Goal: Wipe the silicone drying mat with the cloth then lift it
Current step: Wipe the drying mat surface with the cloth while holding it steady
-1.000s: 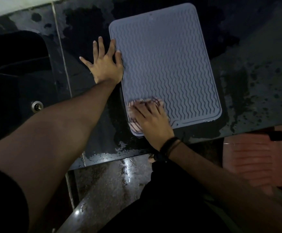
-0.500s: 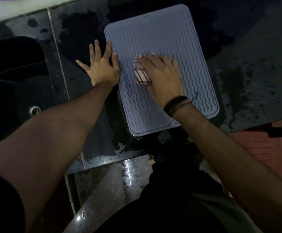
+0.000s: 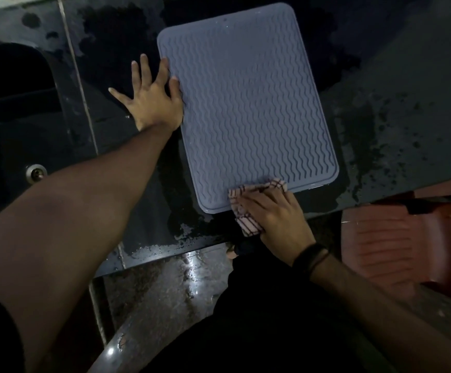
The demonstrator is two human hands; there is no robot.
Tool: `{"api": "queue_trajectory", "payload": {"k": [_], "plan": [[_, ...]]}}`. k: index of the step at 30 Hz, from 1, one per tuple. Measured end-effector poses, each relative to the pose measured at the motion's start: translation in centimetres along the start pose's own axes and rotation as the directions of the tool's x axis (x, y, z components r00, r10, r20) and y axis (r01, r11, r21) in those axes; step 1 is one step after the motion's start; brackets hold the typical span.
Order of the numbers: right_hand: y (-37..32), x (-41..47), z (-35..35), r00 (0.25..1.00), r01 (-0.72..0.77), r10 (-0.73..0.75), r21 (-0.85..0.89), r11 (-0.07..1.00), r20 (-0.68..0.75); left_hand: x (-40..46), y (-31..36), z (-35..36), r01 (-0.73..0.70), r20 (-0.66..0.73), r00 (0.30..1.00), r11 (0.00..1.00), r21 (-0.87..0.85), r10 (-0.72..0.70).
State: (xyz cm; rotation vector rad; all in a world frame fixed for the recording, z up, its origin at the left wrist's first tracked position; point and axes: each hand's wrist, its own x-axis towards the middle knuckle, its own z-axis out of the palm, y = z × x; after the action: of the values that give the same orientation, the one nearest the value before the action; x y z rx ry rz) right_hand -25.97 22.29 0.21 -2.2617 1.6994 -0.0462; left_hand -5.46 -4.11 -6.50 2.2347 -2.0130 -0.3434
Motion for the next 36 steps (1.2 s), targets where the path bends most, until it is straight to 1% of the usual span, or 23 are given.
{"api": "queue_trajectory", "payload": {"k": [1, 3, 6, 7, 8, 11, 12, 16, 21, 23, 25, 27, 31, 33, 36], "plan": [[0.4, 0.0, -0.7, 1.0, 0.002, -0.002, -0.006, 1.0, 0.005, 0.0, 0.0, 0.1, -0.002, -0.008, 1.0, 1.0, 0.001, 0.002], [1.1, 1.2, -2.3, 0.998, -0.039, 0.039, 0.008, 0.999, -0.044, 0.1, 0.0, 0.1, -0.006, -0.016, 1.0, 1.0, 0.003, 0.006], [2.0, 5.6, -4.4, 0.967, -0.143, 0.146, 0.031, 0.989, -0.207, 0.0, 0.0, 0.1, -0.006, -0.009, 1.0, 1.0, 0.005, 0.006], [2.3, 7.5, -4.7, 0.957, -0.162, 0.165, 0.03, 0.986, -0.237, 0.0, 0.0, 0.1, -0.004, -0.008, 1.0, 1.0, 0.006, 0.004], [2.6, 9.4, -4.7, 0.957, -0.173, 0.174, 0.027, 0.985, -0.233, 0.0, 0.0, 0.1, -0.002, -0.007, 1.0, 1.0, 0.006, 0.002], [2.6, 12.9, -3.0, 0.984, -0.166, 0.163, -0.039, 0.985, -0.069, -0.1, 0.2, -0.1, 0.003, -0.012, 1.0, 1.0, 0.01, -0.003], [2.4, 12.9, -2.2, 0.987, -0.158, 0.155, -0.061, 0.986, -0.046, -0.1, 0.2, -0.1, 0.004, -0.014, 1.0, 1.0, 0.01, -0.004], [2.0, 8.4, -0.1, 0.985, -0.13, 0.121, -0.071, 0.989, -0.121, 0.0, 0.1, 0.1, 0.014, -0.012, 1.0, 1.0, 0.019, -0.013], [1.0, 2.4, -0.4, 0.994, -0.096, 0.094, -0.038, 0.995, -0.054, 0.1, 0.1, 0.1, -0.001, -0.014, 1.0, 1.0, -0.005, 0.001], [0.5, 2.3, -1.0, 0.99, -0.124, 0.124, 0.009, 0.992, -0.067, 0.1, 0.0, 0.2, -0.004, -0.022, 1.0, 1.0, -0.011, 0.003], [-0.4, 3.7, -1.6, 0.976, -0.158, 0.17, 0.094, 0.983, -0.133, 0.0, -0.1, 0.3, -0.001, -0.022, 1.0, 1.0, -0.005, 0.001], [-1.7, 6.1, -1.8, 0.973, -0.151, 0.171, 0.133, 0.979, -0.157, 0.0, 0.0, 0.3, 0.0, -0.02, 1.0, 1.0, -0.005, 0.0], [-4.4, 9.8, 0.1, 0.997, -0.061, 0.063, 0.048, 0.997, -0.05, 0.0, 0.0, 0.0, -0.004, -0.019, 1.0, 1.0, -0.014, 0.004], [-4.8, 8.9, 1.2, 0.999, -0.046, 0.046, -0.001, 0.999, -0.024, -0.1, 0.0, 0.0, -0.009, -0.014, 1.0, 1.0, -0.018, 0.008], [-4.1, 5.4, 1.5, 1.0, 0.008, -0.008, 0.031, 0.999, -0.009, 0.0, 0.0, 0.0, -0.009, -0.012, 1.0, 1.0, -0.012, 0.009]]}}
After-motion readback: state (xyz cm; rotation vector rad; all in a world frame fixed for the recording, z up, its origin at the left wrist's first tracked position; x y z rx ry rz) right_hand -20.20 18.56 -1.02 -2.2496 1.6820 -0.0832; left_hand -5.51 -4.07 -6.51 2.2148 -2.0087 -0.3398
